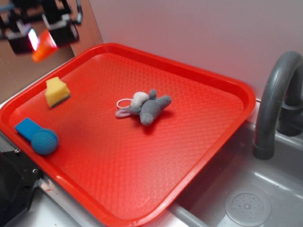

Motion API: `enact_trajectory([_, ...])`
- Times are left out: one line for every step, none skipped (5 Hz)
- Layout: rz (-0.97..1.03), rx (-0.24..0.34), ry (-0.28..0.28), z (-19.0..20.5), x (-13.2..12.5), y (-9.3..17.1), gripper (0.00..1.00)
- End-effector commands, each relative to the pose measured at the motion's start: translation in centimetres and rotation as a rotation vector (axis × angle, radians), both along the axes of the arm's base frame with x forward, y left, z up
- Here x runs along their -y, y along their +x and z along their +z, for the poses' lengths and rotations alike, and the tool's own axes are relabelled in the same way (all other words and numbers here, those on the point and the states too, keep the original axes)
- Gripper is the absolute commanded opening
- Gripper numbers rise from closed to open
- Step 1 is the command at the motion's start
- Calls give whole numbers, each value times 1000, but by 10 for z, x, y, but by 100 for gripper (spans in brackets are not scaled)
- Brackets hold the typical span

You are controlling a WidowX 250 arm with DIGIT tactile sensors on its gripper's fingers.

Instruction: Grab the carrot.

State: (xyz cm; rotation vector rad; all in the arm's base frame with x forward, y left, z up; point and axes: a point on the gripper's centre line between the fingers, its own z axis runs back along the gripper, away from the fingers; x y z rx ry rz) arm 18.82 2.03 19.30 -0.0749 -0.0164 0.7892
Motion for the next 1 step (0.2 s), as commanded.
enact_trajectory([-310, 62, -5, 21, -6, -8, 0])
